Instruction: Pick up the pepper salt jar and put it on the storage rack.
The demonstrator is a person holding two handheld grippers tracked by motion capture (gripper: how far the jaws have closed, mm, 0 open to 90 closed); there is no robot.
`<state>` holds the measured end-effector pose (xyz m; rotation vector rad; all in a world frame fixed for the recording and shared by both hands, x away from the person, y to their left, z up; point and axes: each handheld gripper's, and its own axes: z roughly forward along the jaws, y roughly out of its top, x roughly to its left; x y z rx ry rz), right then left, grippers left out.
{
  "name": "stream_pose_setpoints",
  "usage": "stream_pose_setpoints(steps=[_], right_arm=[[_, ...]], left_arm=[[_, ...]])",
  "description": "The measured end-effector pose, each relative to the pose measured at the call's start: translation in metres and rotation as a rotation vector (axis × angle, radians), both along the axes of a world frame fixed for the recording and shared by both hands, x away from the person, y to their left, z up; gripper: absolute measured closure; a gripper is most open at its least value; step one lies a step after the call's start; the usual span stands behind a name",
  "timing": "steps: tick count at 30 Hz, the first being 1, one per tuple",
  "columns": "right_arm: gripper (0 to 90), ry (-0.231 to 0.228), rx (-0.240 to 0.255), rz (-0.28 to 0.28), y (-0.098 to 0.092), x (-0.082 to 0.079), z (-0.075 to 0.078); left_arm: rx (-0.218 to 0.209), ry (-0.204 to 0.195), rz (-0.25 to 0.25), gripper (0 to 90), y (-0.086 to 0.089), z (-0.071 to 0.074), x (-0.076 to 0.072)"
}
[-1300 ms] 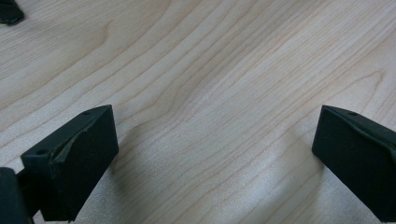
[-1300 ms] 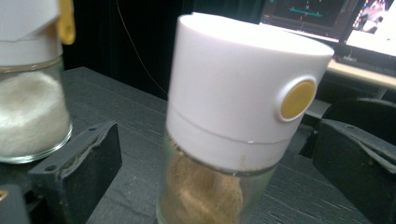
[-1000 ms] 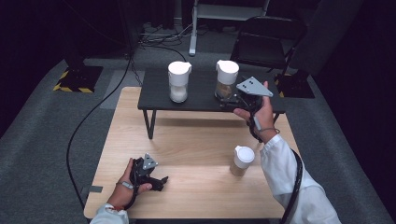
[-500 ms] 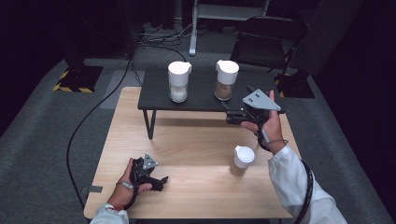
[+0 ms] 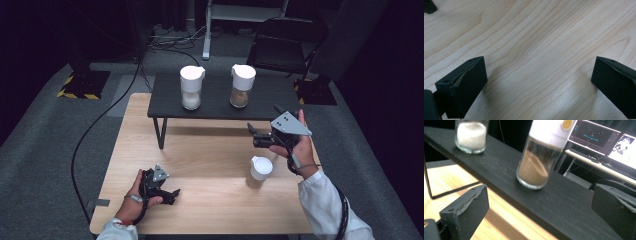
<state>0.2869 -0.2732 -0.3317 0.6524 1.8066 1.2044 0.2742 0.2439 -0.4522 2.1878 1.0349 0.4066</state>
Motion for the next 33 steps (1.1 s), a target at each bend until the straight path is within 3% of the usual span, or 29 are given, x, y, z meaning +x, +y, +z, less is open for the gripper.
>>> stream_pose_setpoints(steps=[7, 19, 33], right_arm=[[0.9, 0.014, -0.024, 0.002, -0.014, -0.016, -0.013], [0.9, 0.062, -0.018, 0.03, -0.046, -0.048, -0.035], [1.0, 0.116, -0.038, 0.053, -0.072, -0.071, -0.061]], left_arm=[[0.0, 0.0, 0.0, 0.0, 0.0, 0.0, 0.0], [0.0, -0.001, 0.001, 0.0, 0.0, 0.0, 0.0], [0.0, 0.0, -0.001, 0.0, 0.0, 0.0, 0.0]])
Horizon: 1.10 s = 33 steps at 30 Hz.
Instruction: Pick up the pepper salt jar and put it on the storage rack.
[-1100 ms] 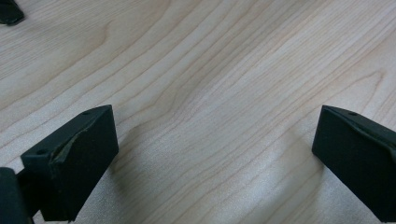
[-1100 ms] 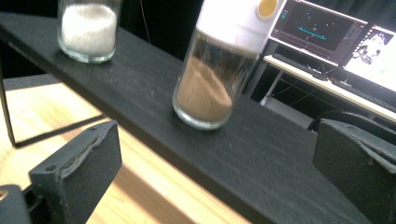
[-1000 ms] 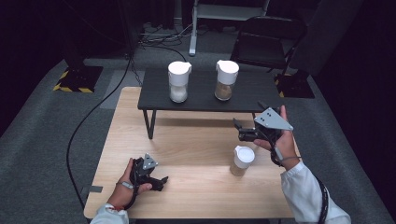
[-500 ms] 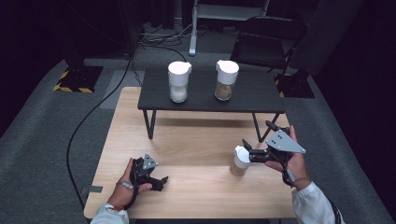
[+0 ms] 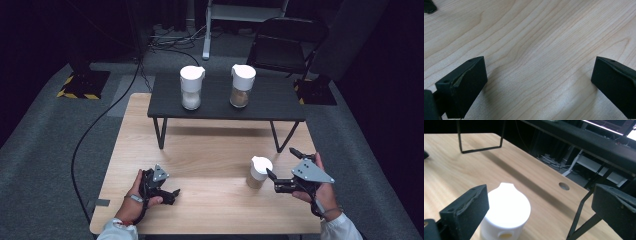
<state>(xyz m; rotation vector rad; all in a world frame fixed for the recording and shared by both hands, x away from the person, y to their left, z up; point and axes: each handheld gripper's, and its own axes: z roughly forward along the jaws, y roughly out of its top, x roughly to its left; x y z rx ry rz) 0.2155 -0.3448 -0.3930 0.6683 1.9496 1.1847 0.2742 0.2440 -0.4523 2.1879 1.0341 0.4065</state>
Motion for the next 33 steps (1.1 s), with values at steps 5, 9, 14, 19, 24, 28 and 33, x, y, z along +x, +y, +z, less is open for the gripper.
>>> stream_pose_setpoints(steps=[5, 9, 14, 19, 24, 28, 33], right_arm=[[0.9, 0.028, -0.006, 0.014, -0.01, -0.006, -0.01], [0.9, 0.058, -0.011, 0.014, -0.017, -0.009, -0.018], [0.9, 0.086, -0.031, 0.003, -0.022, -0.009, -0.028], [1.0, 0.104, -0.064, -0.018, -0.024, -0.012, -0.039], [0.9, 0.135, -0.085, -0.037, -0.028, -0.01, -0.046], [1.1, 0.161, -0.106, -0.05, -0.032, -0.005, -0.051], [1.3, 0.205, -0.116, -0.074, -0.037, 0.003, -0.059]], left_arm=[[0.0, 0.0, 0.0, 0.0, 0.0, 0.0, 0.0], [0.0, 0.0, 0.0, 0.0, 0.0, 0.0, 0.0], [0.0, 0.0, 0.0, 0.0, 0.0, 0.0, 0.0], [0.001, 0.0, 0.0, 0.0, 0.0, 0.0, 0.0], [0.0, 0.0, 0.0, 0.0, 0.0, 0.0, 0.0], [0.0, 0.0, 0.0, 0.0, 0.0, 0.0, 0.0], [0.001, 0.0, 0.0, 0.0, 0.0, 0.0, 0.0]])
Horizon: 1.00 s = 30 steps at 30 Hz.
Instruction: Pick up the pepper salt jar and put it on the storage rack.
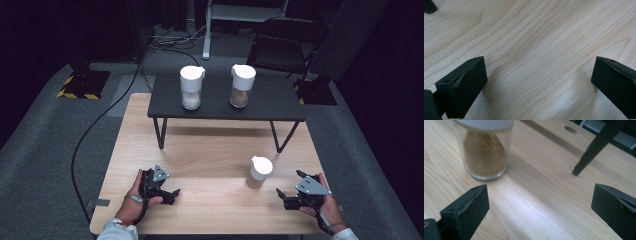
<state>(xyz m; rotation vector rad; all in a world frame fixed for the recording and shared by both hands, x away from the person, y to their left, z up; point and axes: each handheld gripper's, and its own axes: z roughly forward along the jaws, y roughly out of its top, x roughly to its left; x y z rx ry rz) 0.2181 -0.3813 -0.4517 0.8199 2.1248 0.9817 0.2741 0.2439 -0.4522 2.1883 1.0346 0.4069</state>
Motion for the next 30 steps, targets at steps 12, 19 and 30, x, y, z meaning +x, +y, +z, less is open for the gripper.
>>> stream_pose_setpoints(steps=[12, 19, 30], right_arm=[[1.8, 0.093, -0.004, -0.054, -0.01, 0.012, -0.01], [1.8, 0.155, 0.006, -0.063, -0.015, 0.02, -0.011], [0.4, 0.278, 0.07, -0.077, -0.029, 0.038, -0.005]], left_arm=[[0.0, -0.001, 0.0, 0.0, 0.0, 0.0, 0.0], [0.0, 0.0, 0.0, 0.0, 0.0, 0.0, 0.0], [0.0, 0.0, 0.0, 0.0, 0.0, 0.0, 0.0]])
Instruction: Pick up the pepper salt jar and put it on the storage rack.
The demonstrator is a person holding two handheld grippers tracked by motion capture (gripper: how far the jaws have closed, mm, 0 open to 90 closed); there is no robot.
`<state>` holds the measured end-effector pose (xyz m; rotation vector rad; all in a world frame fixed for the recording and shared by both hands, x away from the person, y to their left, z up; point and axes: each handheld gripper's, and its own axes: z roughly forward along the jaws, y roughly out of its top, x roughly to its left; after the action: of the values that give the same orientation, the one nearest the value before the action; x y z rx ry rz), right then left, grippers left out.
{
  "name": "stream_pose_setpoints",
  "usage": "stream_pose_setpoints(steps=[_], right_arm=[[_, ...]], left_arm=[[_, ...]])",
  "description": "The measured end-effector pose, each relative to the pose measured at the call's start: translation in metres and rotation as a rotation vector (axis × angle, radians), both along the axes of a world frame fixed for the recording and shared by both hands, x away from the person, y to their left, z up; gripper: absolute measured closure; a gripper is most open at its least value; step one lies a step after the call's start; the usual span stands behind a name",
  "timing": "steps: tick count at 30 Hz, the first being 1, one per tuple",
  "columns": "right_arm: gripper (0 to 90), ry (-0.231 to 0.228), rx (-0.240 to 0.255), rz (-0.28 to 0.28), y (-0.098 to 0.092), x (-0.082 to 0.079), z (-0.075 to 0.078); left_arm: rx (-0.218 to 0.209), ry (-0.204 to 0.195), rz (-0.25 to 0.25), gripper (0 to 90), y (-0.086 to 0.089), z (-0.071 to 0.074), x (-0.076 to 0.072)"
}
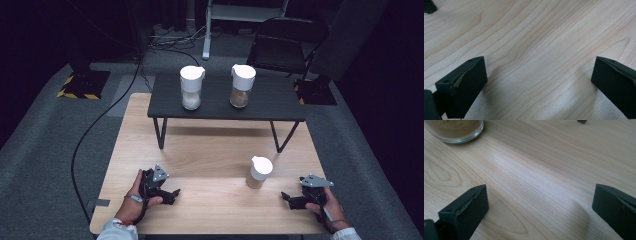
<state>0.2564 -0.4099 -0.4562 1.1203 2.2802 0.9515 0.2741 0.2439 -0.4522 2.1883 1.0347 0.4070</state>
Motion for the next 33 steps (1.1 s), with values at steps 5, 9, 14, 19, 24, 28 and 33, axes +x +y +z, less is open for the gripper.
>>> stream_pose_setpoints(steps=[5, 9, 14, 19, 24, 28, 33], right_arm=[[0.1, 0.055, 0.037, -0.011, -0.0078, 0.0092, 0.0019], [0.0, 0.056, 0.037, -0.01, -0.0079, 0.0094, 0.0019], [0.0, 0.056, 0.036, -0.01, -0.0079, 0.0094, 0.0019], [0.0, 0.055, 0.037, -0.011, -0.0079, 0.0093, 0.0019], [0.0, 0.056, 0.037, -0.01, -0.0079, 0.0094, 0.0019], [0.0, 0.056, 0.037, -0.01, -0.0081, 0.0096, 0.0019], [0.0, 0.056, 0.038, -0.01, -0.0081, 0.0095, 0.0018]], left_arm=[[-0.001, 0.001, -0.003, 0.0, 0.0004, 0.0, 0.0005], [-0.002, 0.003, -0.006, 0.0, 0.0008, 0.0001, 0.0012], [0.002, -0.001, -0.01, 0.0, 0.0009, 0.0002, 0.0017], [0.002, -0.001, -0.01, 0.0, 0.0009, 0.0002, 0.0016], [-0.001, 0.002, -0.006, 0.0, 0.001, 0.0, 0.0011], [0.0, 0.0, -0.005, 0.0, 0.0013, 0.0, 0.0003], [-0.001, -0.001, -0.004, 0.0, 0.0016, -0.0002, -0.0001]])
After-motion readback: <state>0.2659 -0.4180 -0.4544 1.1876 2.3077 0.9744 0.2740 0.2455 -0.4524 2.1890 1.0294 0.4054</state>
